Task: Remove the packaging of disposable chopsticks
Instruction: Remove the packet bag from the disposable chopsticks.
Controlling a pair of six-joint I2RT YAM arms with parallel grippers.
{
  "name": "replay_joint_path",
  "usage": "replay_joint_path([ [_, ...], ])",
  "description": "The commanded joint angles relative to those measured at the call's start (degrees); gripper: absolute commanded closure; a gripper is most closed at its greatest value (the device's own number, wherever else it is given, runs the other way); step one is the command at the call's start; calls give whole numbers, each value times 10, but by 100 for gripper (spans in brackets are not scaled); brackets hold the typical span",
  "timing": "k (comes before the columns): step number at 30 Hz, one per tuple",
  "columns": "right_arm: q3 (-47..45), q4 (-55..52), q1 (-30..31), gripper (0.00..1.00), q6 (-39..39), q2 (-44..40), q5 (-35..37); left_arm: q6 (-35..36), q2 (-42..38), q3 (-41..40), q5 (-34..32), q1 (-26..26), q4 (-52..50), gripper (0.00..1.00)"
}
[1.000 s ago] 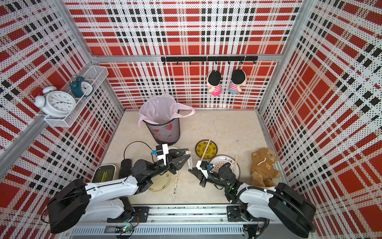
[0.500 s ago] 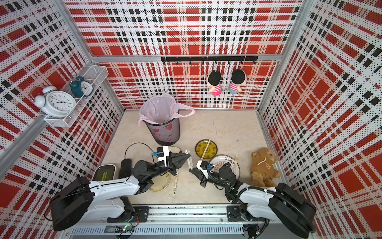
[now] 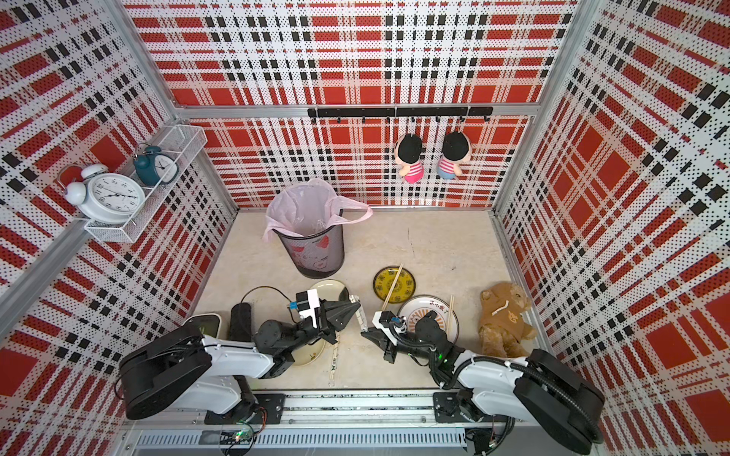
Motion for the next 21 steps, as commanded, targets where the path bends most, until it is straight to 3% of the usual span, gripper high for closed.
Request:
replay_joint_path([
  [1, 53, 103, 1, 100, -8, -25, -7, -12, 39, -33, 18, -11, -71, 89],
  [17, 77, 70, 0, 100, -12, -31, -6, -60, 119, -67, 45, -7, 31, 89],
  [21, 80, 63, 0, 100, -16, -37, -1, -58, 132, -50, 55, -17, 10, 86],
])
